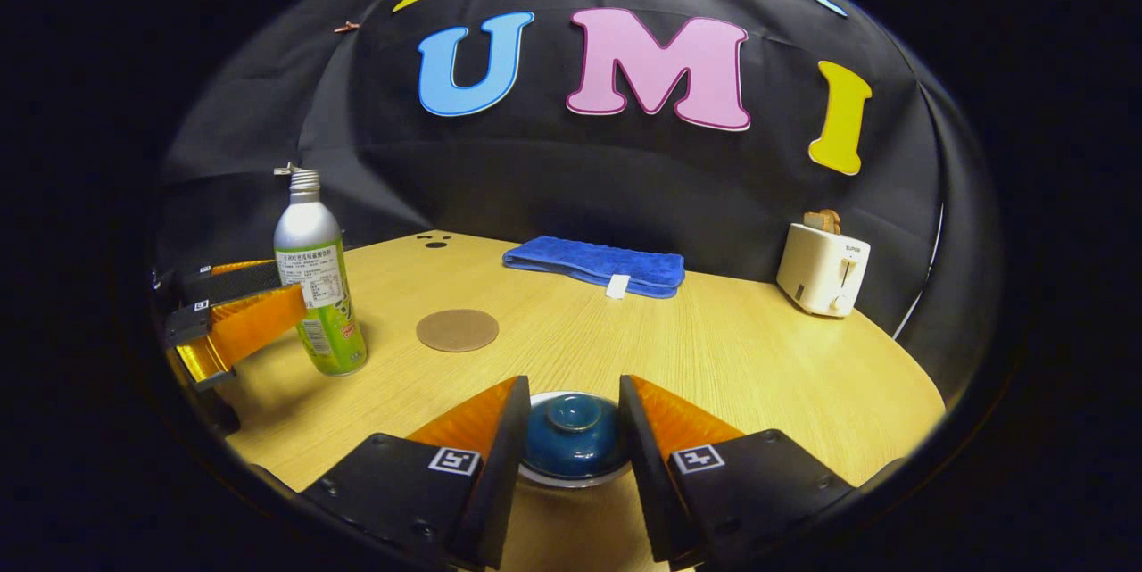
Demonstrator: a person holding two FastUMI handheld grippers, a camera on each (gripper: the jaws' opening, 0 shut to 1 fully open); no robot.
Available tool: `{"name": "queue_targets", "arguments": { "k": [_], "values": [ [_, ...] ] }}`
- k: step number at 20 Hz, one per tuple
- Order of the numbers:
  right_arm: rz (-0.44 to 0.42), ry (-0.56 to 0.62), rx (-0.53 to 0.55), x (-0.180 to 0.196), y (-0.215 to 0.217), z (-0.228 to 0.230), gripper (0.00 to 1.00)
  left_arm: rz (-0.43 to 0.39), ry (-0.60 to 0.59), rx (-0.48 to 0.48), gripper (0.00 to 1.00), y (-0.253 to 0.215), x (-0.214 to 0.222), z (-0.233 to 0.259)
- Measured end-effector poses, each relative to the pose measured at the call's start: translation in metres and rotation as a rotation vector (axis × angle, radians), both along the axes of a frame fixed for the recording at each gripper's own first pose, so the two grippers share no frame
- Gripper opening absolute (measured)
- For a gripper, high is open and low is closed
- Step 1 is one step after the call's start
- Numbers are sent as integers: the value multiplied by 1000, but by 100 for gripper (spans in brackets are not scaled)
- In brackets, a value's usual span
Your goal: Open the teacup lid with one hand, grasp the water bottle and pour water into the teacup with the other hand; after pouring, place the water bottle on the coaster and then close the teacup lid.
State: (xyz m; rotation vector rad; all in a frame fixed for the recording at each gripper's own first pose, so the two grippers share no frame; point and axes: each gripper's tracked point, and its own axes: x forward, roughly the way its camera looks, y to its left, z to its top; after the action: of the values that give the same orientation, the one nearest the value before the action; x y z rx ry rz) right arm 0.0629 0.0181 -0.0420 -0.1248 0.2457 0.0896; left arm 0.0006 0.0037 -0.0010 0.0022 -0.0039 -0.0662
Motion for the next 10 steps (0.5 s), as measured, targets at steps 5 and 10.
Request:
{"name": "queue_targets", "arguments": {
  "k": [5, 10],
  "values": [
    [0, -6, -13, 0, 1, -1, 57, 0, -1, 0, 95, 0, 0, 0],
    [-18, -19, 54, -3, -7, 2, 53, 0, -1, -1, 95, -1, 1, 0]
  ]
}}
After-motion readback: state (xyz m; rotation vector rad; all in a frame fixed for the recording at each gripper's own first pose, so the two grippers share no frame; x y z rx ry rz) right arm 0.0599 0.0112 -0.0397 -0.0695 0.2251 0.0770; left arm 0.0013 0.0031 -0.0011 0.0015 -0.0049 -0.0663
